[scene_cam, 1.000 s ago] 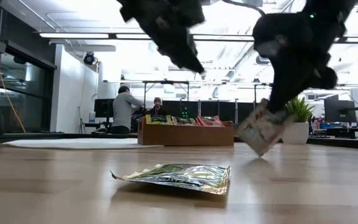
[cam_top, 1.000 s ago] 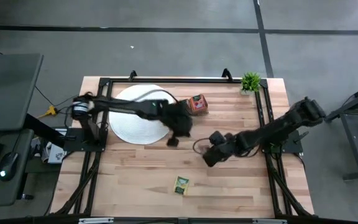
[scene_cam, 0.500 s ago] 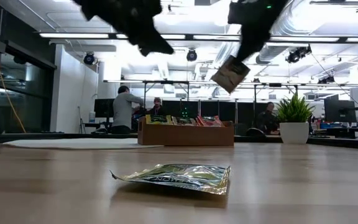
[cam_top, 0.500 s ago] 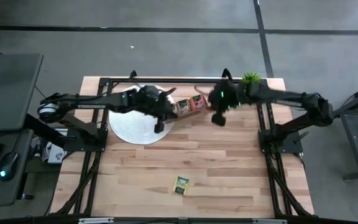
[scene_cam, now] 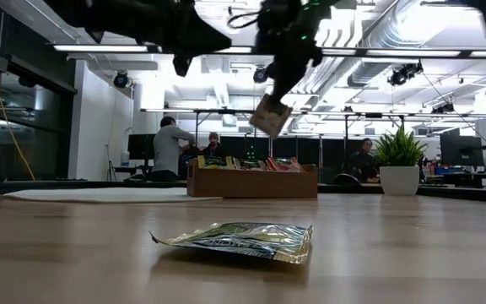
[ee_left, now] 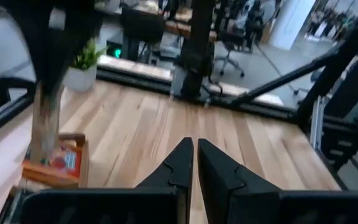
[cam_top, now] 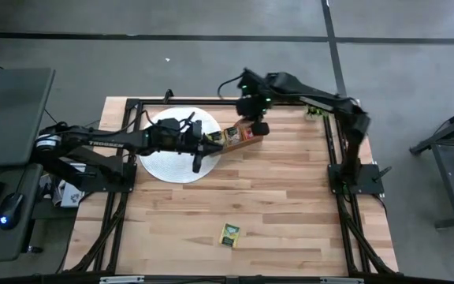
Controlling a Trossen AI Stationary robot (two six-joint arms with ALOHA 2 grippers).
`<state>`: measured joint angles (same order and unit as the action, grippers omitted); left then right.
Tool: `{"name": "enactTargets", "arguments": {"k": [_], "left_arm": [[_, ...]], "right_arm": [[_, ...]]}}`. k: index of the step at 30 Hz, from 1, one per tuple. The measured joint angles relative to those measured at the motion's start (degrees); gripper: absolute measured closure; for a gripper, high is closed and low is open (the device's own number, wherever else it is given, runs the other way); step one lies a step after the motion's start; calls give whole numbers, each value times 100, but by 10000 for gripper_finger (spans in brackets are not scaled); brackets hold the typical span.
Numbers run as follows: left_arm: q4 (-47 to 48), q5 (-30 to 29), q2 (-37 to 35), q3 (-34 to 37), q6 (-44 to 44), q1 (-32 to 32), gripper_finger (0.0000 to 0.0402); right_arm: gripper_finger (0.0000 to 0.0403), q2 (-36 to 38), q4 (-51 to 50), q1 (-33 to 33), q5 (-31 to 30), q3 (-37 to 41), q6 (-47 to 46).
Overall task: Pick & Place Tea
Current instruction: Put the brown tea bag into the middle compartment of the wooden organizer
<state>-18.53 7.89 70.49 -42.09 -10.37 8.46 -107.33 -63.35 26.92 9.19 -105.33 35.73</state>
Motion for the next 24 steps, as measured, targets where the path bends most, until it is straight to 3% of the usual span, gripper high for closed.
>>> {"name": "enactTargets", "arguments": {"k": [8,14,24], "left_arm": [[90,-437,-841,-8,503,16,380],[825,-730,-1644,-7,617,15,380],[1135,-740,-2267,-11,813,14,380]], "right_arm": [[403,-1224,-797,-378,-601,-1186,582],[403,-1461,-705,-557,-980,-1202,778],[403,-1806,-549,-637,-1258,-1188,775]]}}
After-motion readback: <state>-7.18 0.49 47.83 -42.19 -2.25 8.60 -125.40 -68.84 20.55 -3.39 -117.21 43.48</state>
